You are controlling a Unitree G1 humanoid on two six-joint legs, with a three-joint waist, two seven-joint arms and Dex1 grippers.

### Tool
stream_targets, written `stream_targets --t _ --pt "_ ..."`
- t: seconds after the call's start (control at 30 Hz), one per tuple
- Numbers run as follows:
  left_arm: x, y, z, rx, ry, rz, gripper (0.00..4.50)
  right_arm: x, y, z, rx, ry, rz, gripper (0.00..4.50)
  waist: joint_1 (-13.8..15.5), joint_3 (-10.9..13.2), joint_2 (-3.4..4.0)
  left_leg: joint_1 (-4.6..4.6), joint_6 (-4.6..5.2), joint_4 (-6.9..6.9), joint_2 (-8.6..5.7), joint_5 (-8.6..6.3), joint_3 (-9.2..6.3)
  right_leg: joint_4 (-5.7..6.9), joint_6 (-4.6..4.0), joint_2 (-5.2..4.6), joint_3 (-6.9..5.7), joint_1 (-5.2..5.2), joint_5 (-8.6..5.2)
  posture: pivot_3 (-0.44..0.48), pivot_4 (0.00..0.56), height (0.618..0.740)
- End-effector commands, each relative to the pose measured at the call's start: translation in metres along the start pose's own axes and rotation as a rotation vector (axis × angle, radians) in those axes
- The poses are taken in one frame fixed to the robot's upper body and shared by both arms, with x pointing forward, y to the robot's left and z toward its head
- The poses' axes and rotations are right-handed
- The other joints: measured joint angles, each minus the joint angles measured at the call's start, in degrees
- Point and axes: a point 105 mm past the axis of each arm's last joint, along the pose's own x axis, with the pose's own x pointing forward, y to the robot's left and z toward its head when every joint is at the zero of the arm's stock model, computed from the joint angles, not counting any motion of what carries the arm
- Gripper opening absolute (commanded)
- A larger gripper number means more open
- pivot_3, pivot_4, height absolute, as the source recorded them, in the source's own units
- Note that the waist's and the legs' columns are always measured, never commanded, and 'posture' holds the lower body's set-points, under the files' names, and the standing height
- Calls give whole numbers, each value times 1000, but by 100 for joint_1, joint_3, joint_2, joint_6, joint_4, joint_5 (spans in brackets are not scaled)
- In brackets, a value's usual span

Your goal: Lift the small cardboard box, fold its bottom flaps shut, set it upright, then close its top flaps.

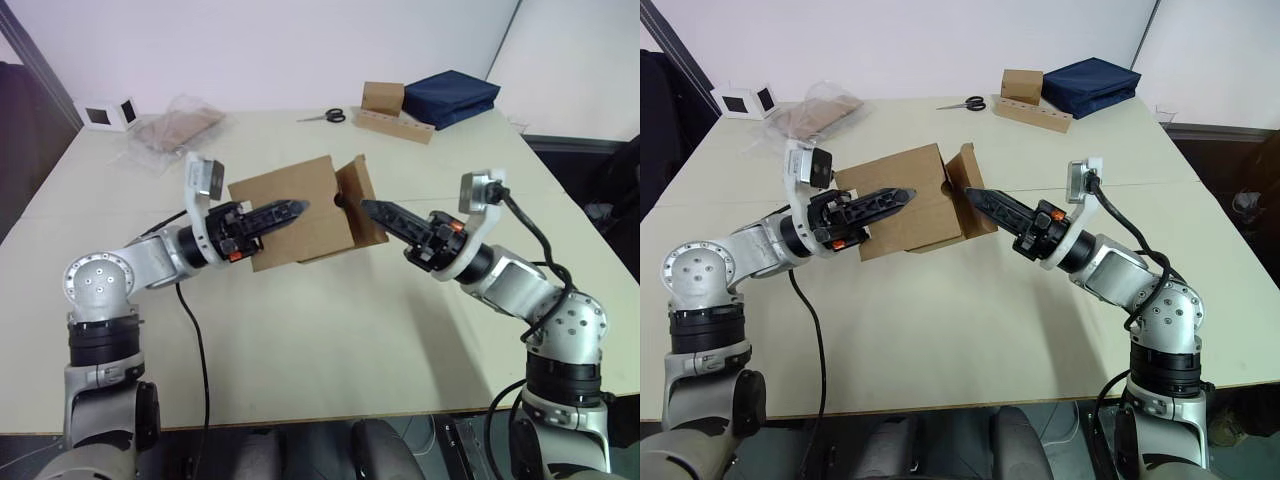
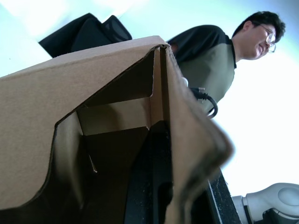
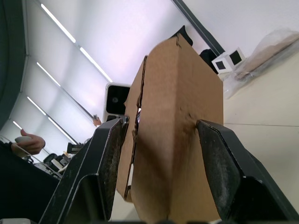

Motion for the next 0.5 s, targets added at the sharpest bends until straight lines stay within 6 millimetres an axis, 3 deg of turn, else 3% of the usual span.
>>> stream_targets --t 0.03,0.17,0.5 --pt "1 -9 6 50 -11 -29 0 1 9 11 -27 -33 39 1501 0 0 0 0 0 0 0 0 0 0 0 0 0 0 0 0 150 740" --pt "1 -9 6 52 -13 -28 0 2 8 11 -32 -29 35 87 0 0 0 0 0 0 0 0 0 0 0 0 0 0 0 0 150 740" --pt "3 -10 6 59 -18 -28 0 6 5 10 -92 -17 1 87 0 0 0 0 0 0 0 0 0 0 0 0 0 0 0 0 150 740"
